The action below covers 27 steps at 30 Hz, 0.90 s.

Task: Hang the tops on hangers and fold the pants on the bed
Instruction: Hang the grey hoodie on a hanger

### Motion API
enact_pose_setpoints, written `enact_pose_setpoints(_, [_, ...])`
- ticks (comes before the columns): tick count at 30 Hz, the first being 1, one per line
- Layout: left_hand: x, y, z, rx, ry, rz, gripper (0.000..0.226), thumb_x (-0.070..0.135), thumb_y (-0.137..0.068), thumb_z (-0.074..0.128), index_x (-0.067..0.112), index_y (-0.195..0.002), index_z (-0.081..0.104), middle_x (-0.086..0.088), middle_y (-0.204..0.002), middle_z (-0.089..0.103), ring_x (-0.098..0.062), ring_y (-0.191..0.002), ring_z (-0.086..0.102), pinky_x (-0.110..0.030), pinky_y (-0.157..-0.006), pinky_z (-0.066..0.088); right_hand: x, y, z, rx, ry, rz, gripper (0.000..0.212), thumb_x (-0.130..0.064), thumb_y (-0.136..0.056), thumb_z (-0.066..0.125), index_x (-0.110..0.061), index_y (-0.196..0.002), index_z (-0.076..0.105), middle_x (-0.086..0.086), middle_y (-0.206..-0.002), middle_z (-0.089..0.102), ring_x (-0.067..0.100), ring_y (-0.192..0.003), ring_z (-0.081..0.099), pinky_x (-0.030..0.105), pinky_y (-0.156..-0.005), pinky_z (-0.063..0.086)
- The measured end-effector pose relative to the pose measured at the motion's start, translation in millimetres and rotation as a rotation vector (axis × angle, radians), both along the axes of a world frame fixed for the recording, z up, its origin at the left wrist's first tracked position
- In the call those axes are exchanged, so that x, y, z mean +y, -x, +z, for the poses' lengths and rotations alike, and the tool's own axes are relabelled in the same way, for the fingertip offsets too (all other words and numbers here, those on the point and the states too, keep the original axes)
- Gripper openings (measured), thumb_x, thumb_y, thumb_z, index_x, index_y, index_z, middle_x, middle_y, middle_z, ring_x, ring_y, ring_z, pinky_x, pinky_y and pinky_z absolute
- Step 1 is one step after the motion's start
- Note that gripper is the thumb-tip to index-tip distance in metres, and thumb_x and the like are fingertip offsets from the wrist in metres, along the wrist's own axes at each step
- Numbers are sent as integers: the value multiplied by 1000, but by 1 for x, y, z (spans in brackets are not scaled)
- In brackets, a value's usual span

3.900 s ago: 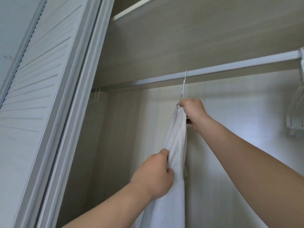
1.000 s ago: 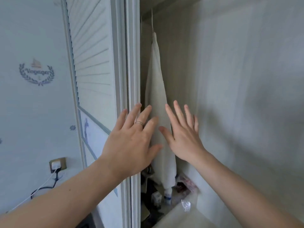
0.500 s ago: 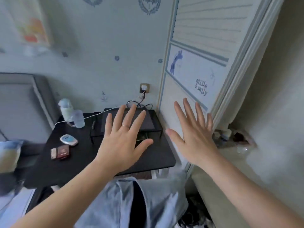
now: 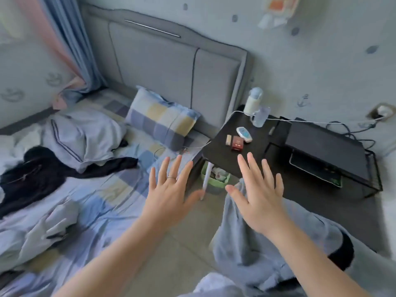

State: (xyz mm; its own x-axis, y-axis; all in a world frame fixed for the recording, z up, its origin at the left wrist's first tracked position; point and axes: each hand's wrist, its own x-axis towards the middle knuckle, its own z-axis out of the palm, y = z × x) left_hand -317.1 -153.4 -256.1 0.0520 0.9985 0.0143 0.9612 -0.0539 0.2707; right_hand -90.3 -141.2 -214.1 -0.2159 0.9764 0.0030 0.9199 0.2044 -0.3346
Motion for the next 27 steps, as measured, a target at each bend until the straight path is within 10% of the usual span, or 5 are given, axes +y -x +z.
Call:
enact_pose_setpoints(13, [-38,160,-61,-59,193,614,79,79,-91,14,40,-158,-3,10,-167,-14,-18,-151,-26,-51,-122,-11,92,186,-70,-89,231,483,72,-70,-97,19,-44,-155,-15,-17,-164,-21,18,-152,-22,54,-121,-10])
enact_pose_setpoints(27, [116,281,-74,-166,234,903,72,68,-98,26,36,-159,7,5,-169,-2,-19,-154,-14,-50,-124,-3,283,346,-96,-171,334,787,73,-68,-97,20,-42,-155,-18,-17,-163,-24,17,-151,-22,53,-121,-8])
